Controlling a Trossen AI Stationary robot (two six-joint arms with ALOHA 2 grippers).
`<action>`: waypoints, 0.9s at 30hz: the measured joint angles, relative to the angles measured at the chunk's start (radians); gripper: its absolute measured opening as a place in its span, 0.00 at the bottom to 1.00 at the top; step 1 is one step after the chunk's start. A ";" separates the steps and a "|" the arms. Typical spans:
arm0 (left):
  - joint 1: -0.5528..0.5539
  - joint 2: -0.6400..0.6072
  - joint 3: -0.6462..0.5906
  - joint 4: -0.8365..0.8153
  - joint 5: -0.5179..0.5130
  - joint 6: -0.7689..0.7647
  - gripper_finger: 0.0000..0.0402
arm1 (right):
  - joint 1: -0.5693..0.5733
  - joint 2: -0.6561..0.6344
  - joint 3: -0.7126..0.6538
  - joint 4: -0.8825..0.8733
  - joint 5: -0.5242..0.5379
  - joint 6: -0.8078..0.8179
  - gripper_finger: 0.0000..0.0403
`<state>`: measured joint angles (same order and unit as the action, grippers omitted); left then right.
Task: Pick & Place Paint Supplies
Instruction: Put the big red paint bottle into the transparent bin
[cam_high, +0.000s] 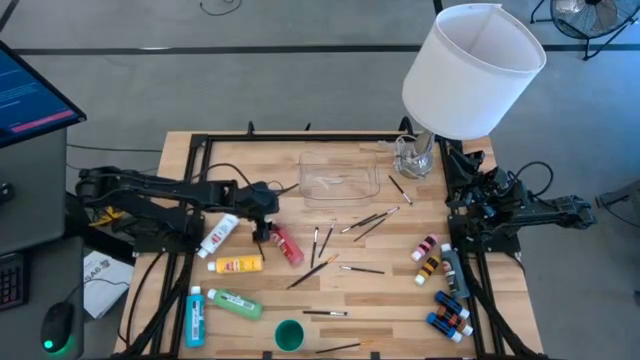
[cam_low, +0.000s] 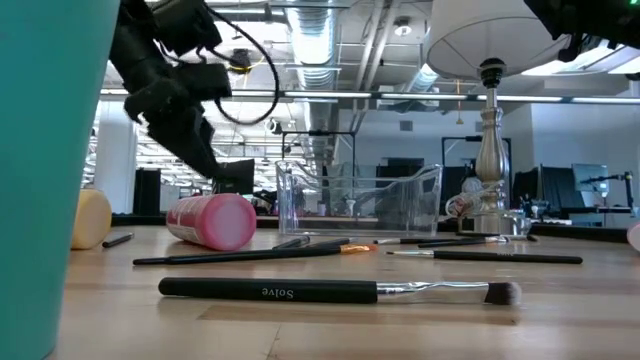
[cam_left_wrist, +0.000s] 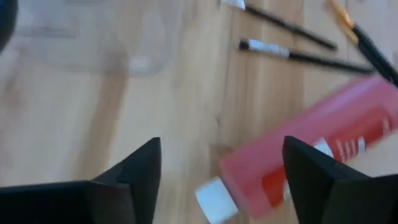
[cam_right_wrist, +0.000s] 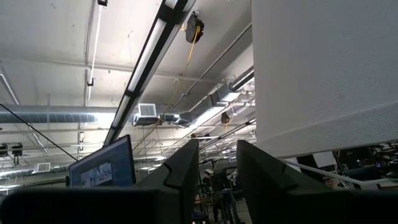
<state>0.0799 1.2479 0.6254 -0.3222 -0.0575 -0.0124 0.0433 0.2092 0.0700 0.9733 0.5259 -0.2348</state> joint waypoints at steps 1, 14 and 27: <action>0.000 0.012 0.000 0.004 0.020 -0.001 0.62 | 0.000 0.000 0.000 0.000 0.000 0.000 0.25; -0.001 0.187 0.000 0.012 0.118 0.059 0.60 | 0.000 0.000 0.000 -0.001 0.000 0.000 0.25; -0.026 0.200 -0.001 0.065 0.112 0.058 0.56 | 0.000 0.000 0.000 -0.008 0.000 0.000 0.25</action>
<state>0.0537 1.4476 0.6244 -0.2569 0.0542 0.0455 0.0429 0.2089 0.0700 0.9650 0.5262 -0.2344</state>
